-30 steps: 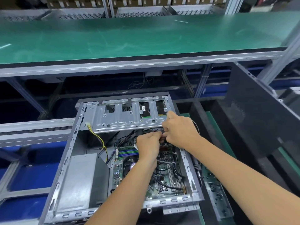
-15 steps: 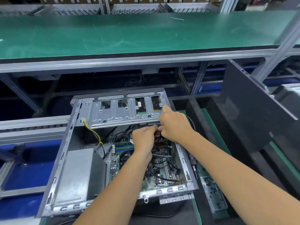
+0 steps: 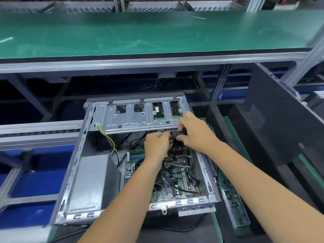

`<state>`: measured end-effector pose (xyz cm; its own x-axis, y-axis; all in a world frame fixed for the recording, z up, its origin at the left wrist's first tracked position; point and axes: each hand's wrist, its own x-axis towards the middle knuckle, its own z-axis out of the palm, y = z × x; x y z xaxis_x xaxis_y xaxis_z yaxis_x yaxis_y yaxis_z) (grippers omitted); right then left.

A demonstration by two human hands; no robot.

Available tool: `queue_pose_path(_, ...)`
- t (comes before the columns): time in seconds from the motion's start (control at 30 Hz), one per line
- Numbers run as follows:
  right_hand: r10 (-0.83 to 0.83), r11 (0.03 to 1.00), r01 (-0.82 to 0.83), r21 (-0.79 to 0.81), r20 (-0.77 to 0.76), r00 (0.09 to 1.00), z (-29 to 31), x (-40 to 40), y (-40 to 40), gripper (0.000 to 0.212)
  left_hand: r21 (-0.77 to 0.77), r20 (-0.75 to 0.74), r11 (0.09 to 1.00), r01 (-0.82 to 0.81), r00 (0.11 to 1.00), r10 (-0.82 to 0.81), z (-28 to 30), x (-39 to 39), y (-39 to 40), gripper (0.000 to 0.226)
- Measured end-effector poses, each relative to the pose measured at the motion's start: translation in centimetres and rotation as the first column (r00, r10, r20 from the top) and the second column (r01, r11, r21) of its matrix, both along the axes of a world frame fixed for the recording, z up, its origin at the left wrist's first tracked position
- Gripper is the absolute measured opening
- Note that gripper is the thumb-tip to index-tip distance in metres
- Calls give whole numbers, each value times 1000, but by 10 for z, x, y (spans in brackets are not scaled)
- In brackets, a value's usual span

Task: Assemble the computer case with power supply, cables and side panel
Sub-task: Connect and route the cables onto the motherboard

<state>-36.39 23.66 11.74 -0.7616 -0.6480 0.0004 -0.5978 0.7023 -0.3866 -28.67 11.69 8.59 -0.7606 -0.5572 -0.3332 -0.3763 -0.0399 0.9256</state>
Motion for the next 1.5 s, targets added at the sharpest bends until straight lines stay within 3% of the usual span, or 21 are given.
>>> queue_pose_path(0.13,24,1000,-23,-15,32,999,3,1,3,26,-233,-1,972,43,999,-44,9,6,-26,23)
queue_pose_path(0.2,39,999,-39,-23,24,999,5,4,5,25,-317,-24,937,146,986,-162,18,12,-40,21)
queue_pose_path(0.27,54,996,-55,-72,-18,998,5,9,7,21,-395,-36,855,335,925,-379,27,19,-47,19)
queue_pose_path(0.3,58,992,-62,-113,-34,998,5,12,8,17,-451,12,759,469,854,-520,29,22,-45,16)
queue_pose_path(0.37,59,981,-64,-185,-33,998,7,21,9,16,-599,229,418,683,646,-728,25,24,-33,8)
queue_pose_path(0.43,80,976,-77,-204,3,997,11,27,8,18,-679,431,125,723,531,-729,15,22,-15,8)
queue_pose_path(0.53,117,990,-112,-83,50,992,15,35,6,14,-671,618,-95,735,485,-619,1,19,7,14)
queue_pose_path(0.63,112,970,-127,206,83,990,15,42,-2,12,-641,689,-177,747,459,-561,-5,15,11,19)
queue_pose_path(0.73,107,911,-140,388,107,988,18,51,-8,32,-664,663,-137,735,494,-563,-9,18,6,18)
queue_pose_path(0.8,95,857,-168,487,172,981,20,57,-11,36,-717,570,-13,697,575,-587,-6,22,-3,13)
queue_pose_path(0.87,93,784,-216,583,233,968,18,63,-14,27,-749,470,95,656,626,-622,-5,25,-16,10)
queue_pose_path(0.93,123,728,-240,642,221,967,16,70,-19,10,-759,413,136,637,632,-656,-4,27,-27,15)
queue_pose_path(1.1,209,600,-241,763,141,968,3,85,-25,42,-667,333,301,681,634,-698,-5,30,-44,23)
queue_pose_path(1.17,199,635,-228,738,129,972,-3,80,-24,52,-567,323,368,737,610,-723,-4,31,-51,24)
queue_pose_path(1.3,101,776,-181,604,164,981,-1,72,-23,46,-427,267,480,766,614,-743,0,32,-66,27)
queue_pose_path(1.5,60,847,-154,508,198,978,-2,71,-23,43,-306,240,473,826,548,-801,-1,36,-75,22)
